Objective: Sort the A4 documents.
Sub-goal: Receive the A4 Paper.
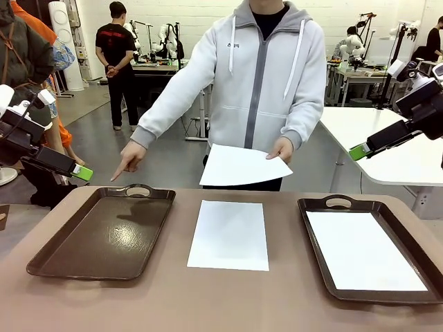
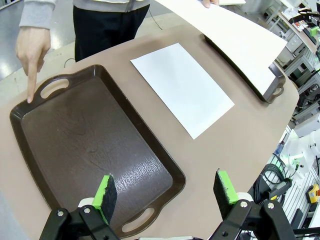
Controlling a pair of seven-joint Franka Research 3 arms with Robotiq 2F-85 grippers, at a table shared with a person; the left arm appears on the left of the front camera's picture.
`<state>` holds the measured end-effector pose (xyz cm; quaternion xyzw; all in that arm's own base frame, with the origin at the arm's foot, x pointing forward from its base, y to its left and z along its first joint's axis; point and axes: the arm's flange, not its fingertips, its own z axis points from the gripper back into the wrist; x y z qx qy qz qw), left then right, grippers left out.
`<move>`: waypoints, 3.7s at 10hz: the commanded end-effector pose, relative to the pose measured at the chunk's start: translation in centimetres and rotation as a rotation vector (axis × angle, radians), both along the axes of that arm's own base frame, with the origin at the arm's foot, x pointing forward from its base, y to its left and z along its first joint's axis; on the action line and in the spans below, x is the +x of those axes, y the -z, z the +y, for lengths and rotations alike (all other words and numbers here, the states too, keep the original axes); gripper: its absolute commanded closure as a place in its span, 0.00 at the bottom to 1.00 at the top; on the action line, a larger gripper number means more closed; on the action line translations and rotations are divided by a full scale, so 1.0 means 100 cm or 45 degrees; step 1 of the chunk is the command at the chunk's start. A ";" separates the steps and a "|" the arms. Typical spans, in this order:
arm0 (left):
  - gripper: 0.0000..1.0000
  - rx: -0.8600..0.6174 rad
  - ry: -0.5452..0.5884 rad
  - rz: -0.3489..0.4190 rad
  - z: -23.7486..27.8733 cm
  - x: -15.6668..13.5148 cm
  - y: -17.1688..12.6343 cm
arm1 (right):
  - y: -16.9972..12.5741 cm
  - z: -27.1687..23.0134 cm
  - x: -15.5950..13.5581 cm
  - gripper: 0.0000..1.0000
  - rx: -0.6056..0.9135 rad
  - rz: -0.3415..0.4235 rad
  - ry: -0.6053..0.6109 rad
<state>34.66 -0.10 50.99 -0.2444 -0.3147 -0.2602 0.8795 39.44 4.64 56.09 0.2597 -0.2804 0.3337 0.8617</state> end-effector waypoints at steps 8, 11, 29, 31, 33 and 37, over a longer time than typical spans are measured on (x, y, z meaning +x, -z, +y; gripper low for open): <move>0.00 -0.038 -0.038 0.084 -0.003 0.009 0.009 | 0.000 0.000 0.000 0.00 0.000 0.001 -0.001; 0.00 -0.218 -0.128 0.305 -0.034 0.052 0.036 | 0.000 0.000 0.000 0.00 0.000 0.001 -0.001; 0.00 -1.139 0.136 1.051 -0.200 0.211 0.120 | 0.000 0.000 0.000 0.00 0.000 0.001 -0.001; 0.00 -1.132 0.144 1.035 -0.200 0.217 0.122 | 0.000 0.000 0.000 0.00 0.000 0.001 -0.001; 0.00 -1.126 0.121 1.016 -0.194 0.224 0.119 | 0.000 0.000 0.000 0.00 0.000 0.001 -0.001; 0.00 -1.134 0.161 1.026 -0.194 0.222 0.119 | 0.000 0.000 0.000 0.00 0.000 0.001 -0.001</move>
